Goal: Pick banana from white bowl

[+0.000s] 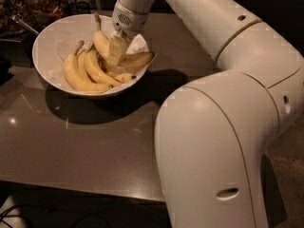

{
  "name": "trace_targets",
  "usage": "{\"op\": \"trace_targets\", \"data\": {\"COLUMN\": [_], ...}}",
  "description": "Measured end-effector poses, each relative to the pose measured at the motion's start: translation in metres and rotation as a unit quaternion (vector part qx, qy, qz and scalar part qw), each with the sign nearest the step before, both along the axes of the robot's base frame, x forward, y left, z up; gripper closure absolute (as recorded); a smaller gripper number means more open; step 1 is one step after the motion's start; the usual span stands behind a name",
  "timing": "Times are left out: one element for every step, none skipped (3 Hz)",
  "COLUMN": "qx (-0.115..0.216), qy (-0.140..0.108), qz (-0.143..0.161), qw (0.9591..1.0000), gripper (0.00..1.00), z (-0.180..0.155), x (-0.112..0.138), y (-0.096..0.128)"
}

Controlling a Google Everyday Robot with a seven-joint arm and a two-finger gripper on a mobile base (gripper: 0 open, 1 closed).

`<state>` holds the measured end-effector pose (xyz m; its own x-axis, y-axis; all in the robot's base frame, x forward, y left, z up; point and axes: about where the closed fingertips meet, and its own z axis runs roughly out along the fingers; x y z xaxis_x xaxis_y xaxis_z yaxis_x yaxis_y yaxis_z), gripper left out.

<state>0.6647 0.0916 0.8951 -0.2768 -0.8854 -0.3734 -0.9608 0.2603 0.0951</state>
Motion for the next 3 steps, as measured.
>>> {"op": "trace_targets", "data": {"qx": [-0.006,-0.026,-0.026], "qy": [-0.010,-0.011,-0.011], "qz": [0.002,-0.011,-0.011], "qw": [0.9999,0.9995,0.9995], "gripper": [1.00,1.00,1.00], "z": [0.011,0.035,0.035], "x": [-0.009,-0.057,-0.057], "y": [0.001,-0.011,-0.011]}}
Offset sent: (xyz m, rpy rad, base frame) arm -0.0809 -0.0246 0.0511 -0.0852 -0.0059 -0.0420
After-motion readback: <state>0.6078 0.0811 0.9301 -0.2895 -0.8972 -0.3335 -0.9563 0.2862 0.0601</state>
